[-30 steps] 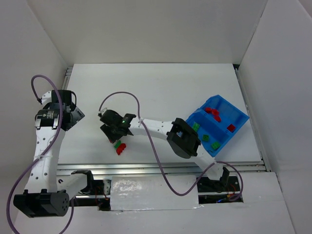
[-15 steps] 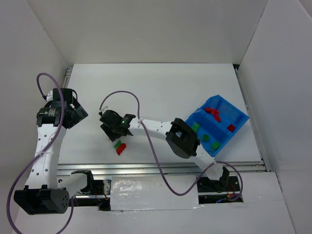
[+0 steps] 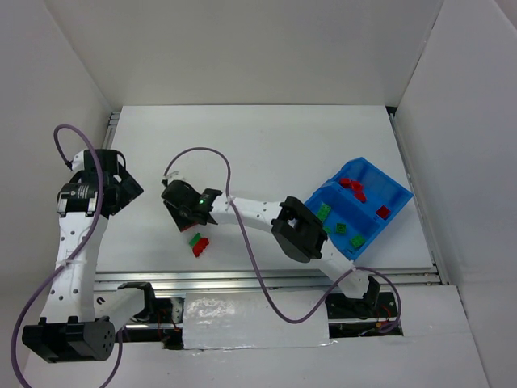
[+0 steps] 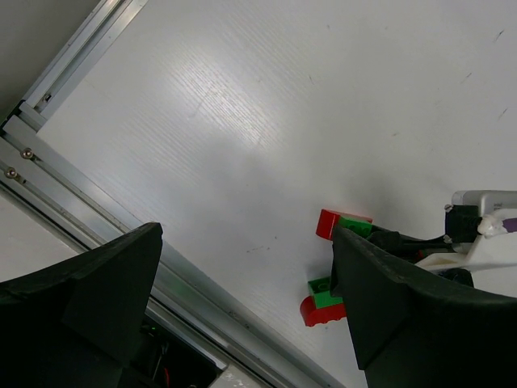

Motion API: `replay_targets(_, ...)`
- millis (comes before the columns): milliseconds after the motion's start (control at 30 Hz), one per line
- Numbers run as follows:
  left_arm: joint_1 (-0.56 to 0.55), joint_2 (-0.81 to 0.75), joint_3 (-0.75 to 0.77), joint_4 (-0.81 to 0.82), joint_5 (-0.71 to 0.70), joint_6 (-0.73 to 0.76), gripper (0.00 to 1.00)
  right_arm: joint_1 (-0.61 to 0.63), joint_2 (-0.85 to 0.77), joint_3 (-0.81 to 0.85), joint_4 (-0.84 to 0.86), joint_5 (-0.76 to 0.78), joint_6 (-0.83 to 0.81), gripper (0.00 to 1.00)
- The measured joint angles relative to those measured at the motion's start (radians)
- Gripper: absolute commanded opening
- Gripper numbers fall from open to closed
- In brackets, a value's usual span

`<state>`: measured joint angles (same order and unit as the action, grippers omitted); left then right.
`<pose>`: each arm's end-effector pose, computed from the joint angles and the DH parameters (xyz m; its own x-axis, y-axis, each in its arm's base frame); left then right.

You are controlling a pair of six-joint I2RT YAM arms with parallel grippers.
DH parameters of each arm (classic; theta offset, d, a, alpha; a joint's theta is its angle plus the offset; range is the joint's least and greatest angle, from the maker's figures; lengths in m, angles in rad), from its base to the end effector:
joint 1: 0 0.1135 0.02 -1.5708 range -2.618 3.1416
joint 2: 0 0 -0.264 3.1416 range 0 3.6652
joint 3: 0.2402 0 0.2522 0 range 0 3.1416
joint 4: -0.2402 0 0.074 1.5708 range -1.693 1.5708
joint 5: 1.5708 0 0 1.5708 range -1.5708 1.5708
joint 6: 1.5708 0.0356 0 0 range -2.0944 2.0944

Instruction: Sort the legos into containers by color

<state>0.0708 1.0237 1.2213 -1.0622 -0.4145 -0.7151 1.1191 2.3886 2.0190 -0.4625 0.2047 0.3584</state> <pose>0.1788 0.0271 0.3648 -0.3596 -0.6272 -0.6909 -0.7433 0.6401 -0.1942 0.2405 0.4791 0.1810 -0.5903 -0.4298 -0.6833 -0.6558 0.7489 0.0954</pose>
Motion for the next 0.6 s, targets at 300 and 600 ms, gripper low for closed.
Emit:
replay_targets(300, 0.001, -0.005, -0.001, 0.002, 0.008, 0.005, 1.0, -0.004, 0.006, 0.0, -0.005, 0.067, 0.026, 0.01)
replay_targets(600, 0.004, -0.013, -0.099, 0.214, 0.475, 0.136, 0.99, -0.241, -0.492, -0.564, 0.194, -0.291, 0.087, 0.0)
